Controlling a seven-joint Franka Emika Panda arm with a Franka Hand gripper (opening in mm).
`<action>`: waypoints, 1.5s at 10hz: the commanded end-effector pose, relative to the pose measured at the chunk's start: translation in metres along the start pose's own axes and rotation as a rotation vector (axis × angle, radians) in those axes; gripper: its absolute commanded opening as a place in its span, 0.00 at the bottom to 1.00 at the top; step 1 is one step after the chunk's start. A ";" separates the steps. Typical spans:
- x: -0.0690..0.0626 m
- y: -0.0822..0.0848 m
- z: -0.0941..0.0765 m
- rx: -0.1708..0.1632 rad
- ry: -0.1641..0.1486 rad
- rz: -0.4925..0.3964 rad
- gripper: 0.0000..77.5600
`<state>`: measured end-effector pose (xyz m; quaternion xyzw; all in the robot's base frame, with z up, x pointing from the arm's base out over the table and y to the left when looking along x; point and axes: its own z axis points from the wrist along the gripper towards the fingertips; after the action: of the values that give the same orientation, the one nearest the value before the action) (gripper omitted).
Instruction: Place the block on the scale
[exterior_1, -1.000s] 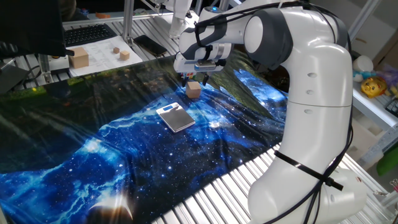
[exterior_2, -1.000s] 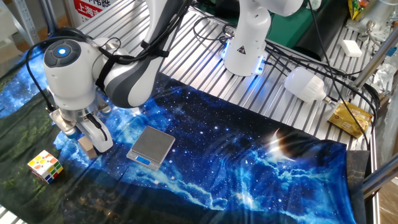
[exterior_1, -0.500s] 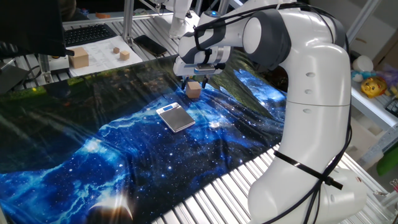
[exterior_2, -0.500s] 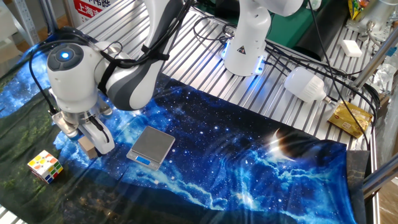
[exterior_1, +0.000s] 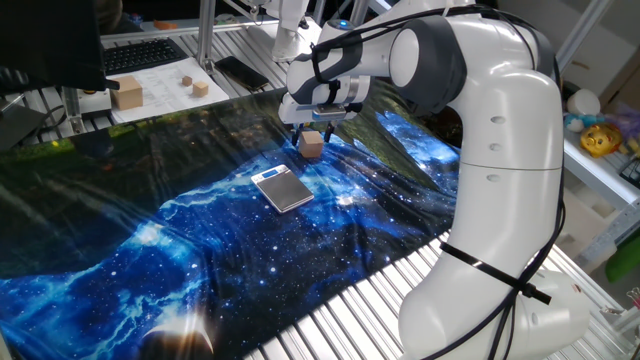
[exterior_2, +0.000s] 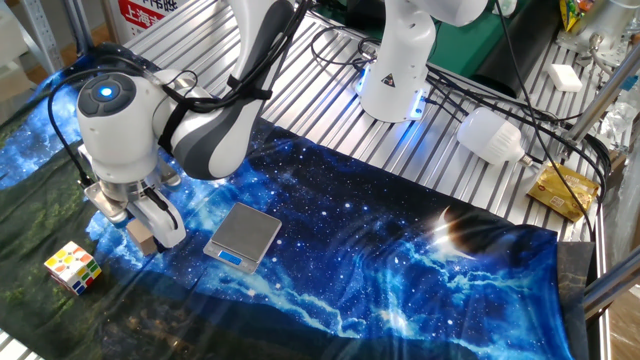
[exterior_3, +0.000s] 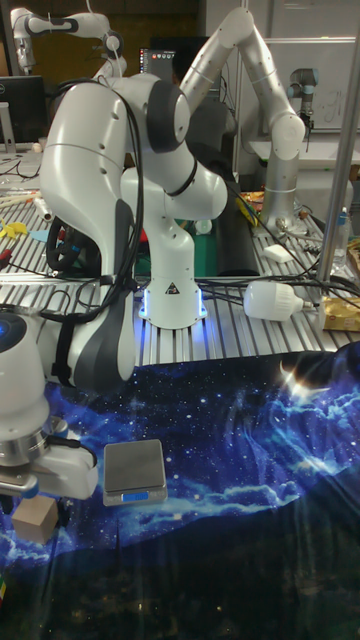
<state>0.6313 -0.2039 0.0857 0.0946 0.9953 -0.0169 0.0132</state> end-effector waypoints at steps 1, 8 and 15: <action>-0.001 -0.001 -0.001 0.001 -0.003 0.000 0.02; -0.001 -0.001 -0.001 0.001 -0.003 0.000 0.02; 0.000 -0.005 -0.028 0.011 0.010 0.014 0.02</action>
<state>0.6304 -0.2044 0.0891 0.0963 0.9951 -0.0178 0.0106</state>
